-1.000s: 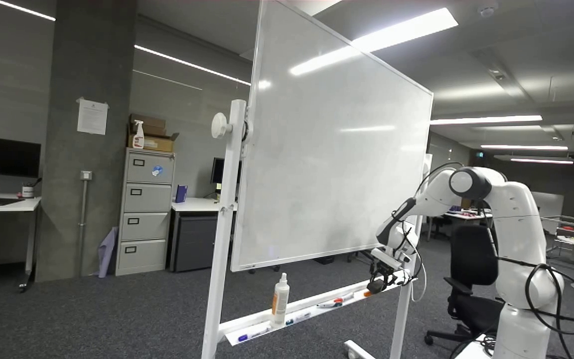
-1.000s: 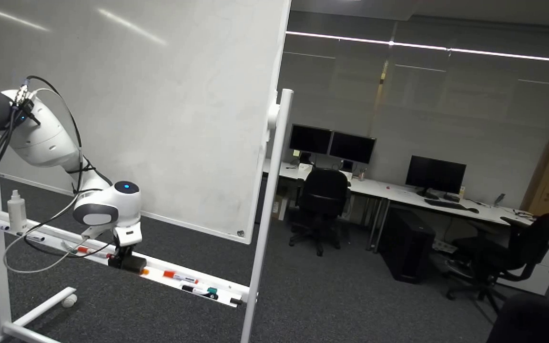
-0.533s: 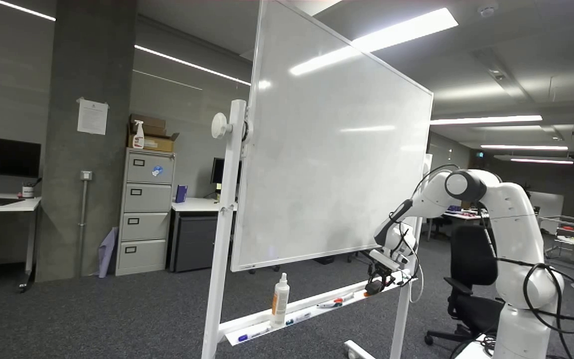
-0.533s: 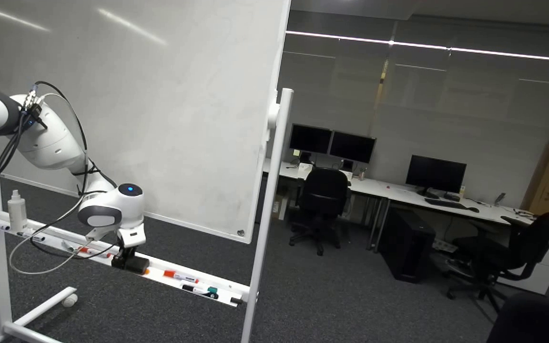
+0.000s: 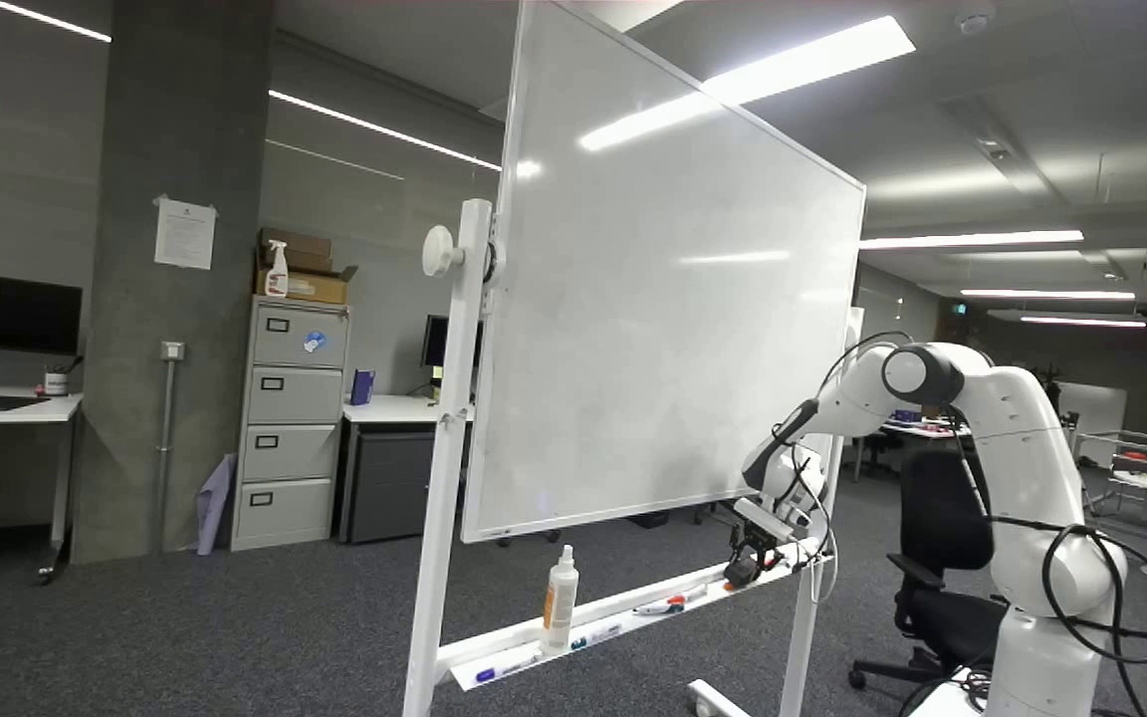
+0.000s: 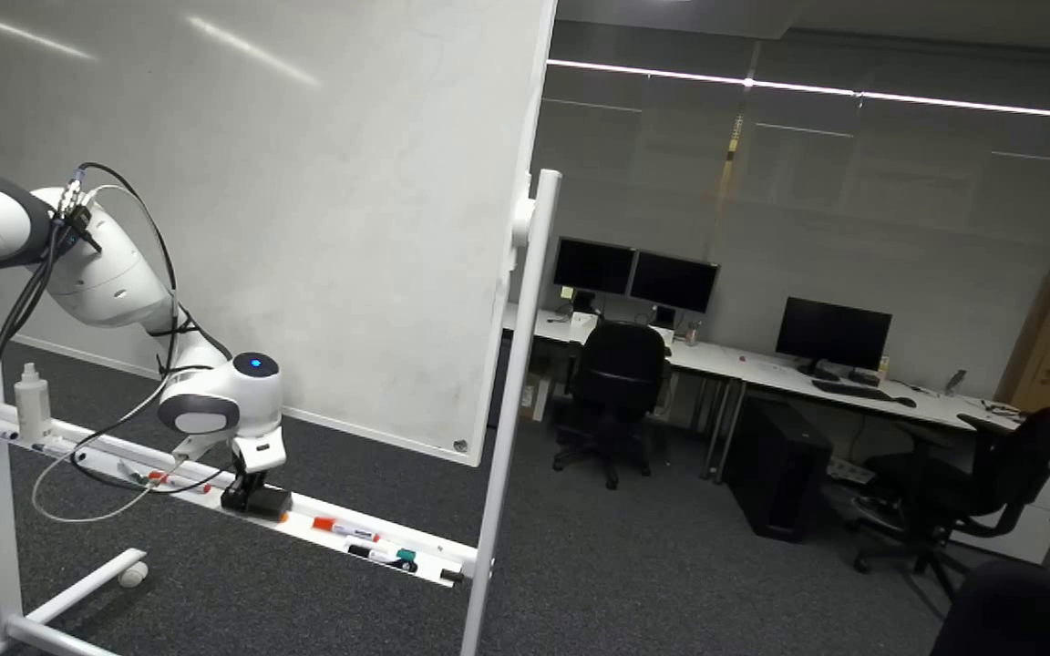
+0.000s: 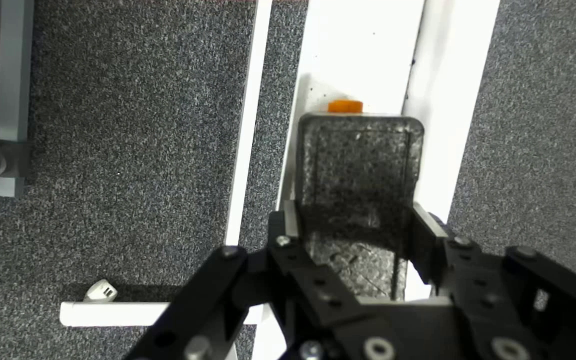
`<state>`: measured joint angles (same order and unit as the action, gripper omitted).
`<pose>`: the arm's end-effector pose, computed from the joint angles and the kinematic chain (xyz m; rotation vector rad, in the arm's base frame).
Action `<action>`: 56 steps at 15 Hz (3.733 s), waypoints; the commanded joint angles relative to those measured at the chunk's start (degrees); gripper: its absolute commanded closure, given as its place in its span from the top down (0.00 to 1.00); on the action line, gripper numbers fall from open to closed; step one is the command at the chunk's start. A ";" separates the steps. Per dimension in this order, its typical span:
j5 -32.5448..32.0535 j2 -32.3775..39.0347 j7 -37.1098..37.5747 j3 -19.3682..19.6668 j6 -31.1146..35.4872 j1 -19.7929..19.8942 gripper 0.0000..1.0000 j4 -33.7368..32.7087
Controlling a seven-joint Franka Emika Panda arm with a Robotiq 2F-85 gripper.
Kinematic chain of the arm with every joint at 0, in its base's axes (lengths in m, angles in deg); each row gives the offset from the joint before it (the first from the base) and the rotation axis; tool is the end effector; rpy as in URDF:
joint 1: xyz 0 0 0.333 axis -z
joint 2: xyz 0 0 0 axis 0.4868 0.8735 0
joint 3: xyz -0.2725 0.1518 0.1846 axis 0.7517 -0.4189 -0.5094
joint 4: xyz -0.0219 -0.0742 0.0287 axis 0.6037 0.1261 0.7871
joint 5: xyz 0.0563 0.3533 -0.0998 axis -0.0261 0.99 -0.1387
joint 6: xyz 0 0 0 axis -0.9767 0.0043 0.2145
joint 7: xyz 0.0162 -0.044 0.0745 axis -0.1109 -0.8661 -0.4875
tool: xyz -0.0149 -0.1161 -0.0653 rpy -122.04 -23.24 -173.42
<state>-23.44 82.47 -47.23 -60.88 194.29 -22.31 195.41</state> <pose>0.5521 -0.1358 0.2372 -2.1846 1.8053 -0.0984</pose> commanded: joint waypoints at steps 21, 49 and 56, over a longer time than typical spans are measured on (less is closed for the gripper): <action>7.17 -12.81 -6.74 -0.41 0.53 0.29 0.30 10.02; 24.82 1.13 -23.96 -2.17 1.32 2.08 0.30 0.25; 27.84 2.86 -23.92 -2.22 0.58 2.37 0.30 -1.27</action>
<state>1.86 82.73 -68.38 -62.24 196.14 -21.50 196.05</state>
